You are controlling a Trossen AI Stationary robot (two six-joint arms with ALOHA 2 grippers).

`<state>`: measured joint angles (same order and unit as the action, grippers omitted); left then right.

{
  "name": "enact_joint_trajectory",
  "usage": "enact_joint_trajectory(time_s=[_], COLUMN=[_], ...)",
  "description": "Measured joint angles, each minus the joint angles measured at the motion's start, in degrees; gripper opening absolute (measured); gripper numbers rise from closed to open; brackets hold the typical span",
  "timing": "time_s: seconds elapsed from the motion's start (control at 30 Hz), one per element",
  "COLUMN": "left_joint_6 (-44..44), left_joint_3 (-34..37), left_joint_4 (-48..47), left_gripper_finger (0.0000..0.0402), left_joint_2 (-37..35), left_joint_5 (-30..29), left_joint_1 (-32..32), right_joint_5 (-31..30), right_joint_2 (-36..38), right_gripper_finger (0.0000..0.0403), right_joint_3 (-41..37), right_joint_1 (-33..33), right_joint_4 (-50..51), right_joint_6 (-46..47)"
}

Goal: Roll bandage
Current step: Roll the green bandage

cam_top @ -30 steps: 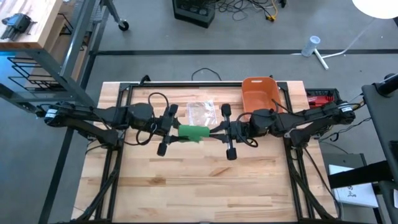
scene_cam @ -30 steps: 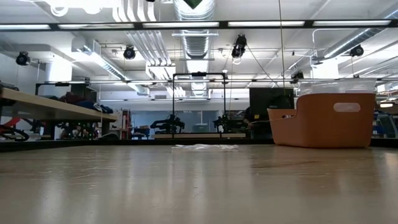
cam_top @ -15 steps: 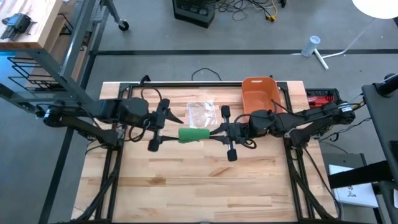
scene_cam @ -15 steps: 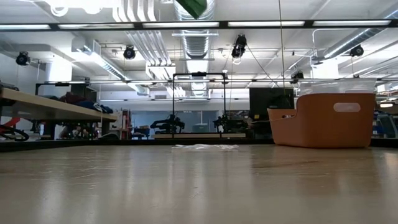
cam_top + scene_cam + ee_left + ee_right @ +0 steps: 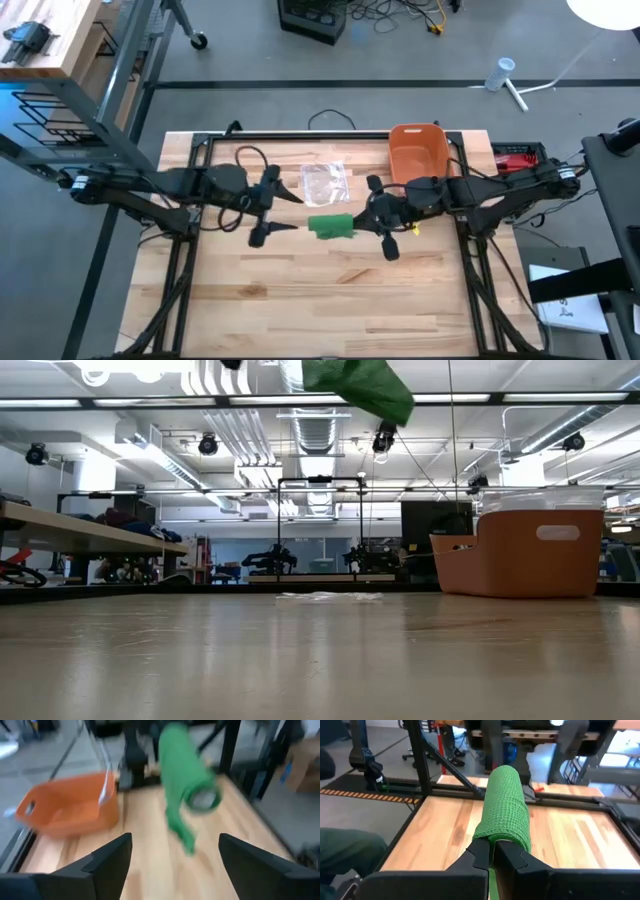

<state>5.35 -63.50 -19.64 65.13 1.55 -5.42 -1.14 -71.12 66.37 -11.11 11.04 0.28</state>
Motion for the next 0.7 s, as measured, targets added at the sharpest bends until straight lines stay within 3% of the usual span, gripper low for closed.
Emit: enact_joint_trajectory(time_s=[0.33,0.53,0.7], left_joint_6=[-7.7,-9.4,-9.3], left_joint_3=[18.9,19.9,17.6], left_joint_4=[45.1,50.7,50.7], left_gripper_finger=[0.0277,0.0279,0.0268], left_joint_2=[5.3,9.4,13.6], left_joint_5=[3.7,4.6,-1.3], left_joint_1=[0.0,0.0,0.0], right_joint_5=[0.1,0.1,0.1], right_joint_2=[1.7,0.7,0.4], right_gripper_finger=[0.0000,0.0000,0.0000], right_joint_3=[0.0,0.0,0.0], right_joint_1=[0.0,0.0,0.0], right_joint_4=[0.8,0.8,0.5], right_joint_6=[2.1,1.5,1.4])
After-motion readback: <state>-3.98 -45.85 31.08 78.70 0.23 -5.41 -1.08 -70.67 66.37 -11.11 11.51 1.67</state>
